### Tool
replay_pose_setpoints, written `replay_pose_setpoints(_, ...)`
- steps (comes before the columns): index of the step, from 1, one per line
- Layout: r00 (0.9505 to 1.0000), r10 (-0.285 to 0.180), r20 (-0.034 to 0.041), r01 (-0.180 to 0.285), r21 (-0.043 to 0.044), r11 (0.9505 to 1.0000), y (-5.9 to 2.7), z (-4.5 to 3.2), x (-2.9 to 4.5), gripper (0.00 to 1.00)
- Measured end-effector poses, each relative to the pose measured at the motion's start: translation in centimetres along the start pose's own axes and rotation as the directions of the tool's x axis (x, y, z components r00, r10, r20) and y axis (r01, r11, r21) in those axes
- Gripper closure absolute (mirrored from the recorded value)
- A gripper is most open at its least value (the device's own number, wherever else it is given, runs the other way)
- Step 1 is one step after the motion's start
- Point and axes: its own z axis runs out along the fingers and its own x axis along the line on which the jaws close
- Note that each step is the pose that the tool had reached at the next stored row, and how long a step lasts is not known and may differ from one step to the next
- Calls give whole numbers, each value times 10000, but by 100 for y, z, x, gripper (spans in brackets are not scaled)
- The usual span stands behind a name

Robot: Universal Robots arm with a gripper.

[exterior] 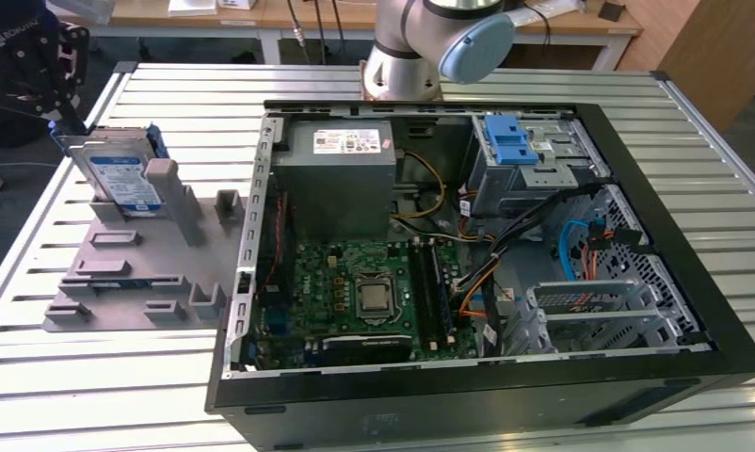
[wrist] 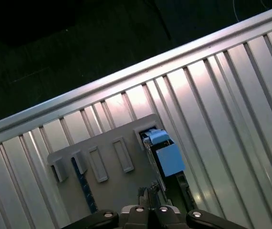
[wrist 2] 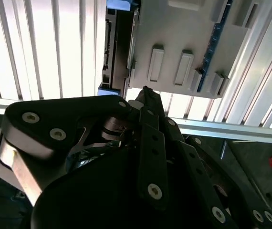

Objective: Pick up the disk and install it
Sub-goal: 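Pick up the disk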

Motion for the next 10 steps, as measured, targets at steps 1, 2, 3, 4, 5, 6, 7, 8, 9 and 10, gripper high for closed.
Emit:
replay_pose_setpoints(1,9998,-184,-1,184,-2,9998,0,1,0,89)
replay_pose_setpoints(2,9994,-340,2,340,-6,9994,0,2,0,89)
replay_pose_setpoints(3,9988,-496,5,496,-10,9988,1,3,-1,89)
replay_pose_setpoints(4,9979,-652,10,652,-13,9979,1,5,-1,89)
replay_pose_setpoints(5,9967,-812,14,812,-16,9967,0,6,0,89)
replay_pose_setpoints(6,9953,-966,16,966,-19,9953,0,6,0,89)
replay_pose_setpoints(7,9939,-1102,16,1102,-21,9939,0,6,0,89)
replay_pose_setpoints(8,9924,-1233,16,1233,-23,9924,0,7,0,89)
replay_pose_setpoints(9,9914,-1310,16,1310,-22,9914,2,7,1,89)
replay_pose_setpoints(10,9912,-1325,20,1325,-10,9912,8,9,4,89)
